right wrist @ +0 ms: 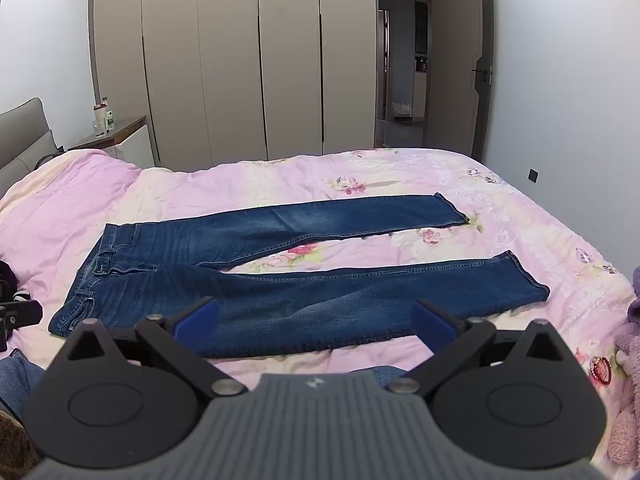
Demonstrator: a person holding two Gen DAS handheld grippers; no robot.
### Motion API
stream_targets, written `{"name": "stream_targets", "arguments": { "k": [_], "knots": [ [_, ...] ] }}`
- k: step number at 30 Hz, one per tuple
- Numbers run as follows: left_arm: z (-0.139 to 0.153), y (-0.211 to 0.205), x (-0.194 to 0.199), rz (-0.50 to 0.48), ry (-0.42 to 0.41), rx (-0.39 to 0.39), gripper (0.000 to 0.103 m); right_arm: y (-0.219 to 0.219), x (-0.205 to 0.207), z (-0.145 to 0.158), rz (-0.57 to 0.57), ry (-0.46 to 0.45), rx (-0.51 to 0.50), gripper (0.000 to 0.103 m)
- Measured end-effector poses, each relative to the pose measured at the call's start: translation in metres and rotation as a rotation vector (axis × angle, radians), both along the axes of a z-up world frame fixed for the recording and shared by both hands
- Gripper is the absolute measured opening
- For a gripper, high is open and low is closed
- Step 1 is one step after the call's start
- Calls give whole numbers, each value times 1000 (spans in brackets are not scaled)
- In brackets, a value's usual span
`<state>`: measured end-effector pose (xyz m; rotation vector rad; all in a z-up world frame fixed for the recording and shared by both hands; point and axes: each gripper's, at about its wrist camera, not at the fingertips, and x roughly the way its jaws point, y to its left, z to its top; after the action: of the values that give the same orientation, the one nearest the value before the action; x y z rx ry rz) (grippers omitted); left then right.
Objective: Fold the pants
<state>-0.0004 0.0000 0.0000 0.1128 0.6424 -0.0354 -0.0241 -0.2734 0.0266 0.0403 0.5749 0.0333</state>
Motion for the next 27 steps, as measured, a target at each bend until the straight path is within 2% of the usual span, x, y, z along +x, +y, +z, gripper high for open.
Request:
{"name": "stream_targets", "arguments": {
  "k": [27],
  "knots": [
    [3,4,-5,-2,-9,-25,89,-1,-2,2,-2,0,-2,98]
  ]
}}
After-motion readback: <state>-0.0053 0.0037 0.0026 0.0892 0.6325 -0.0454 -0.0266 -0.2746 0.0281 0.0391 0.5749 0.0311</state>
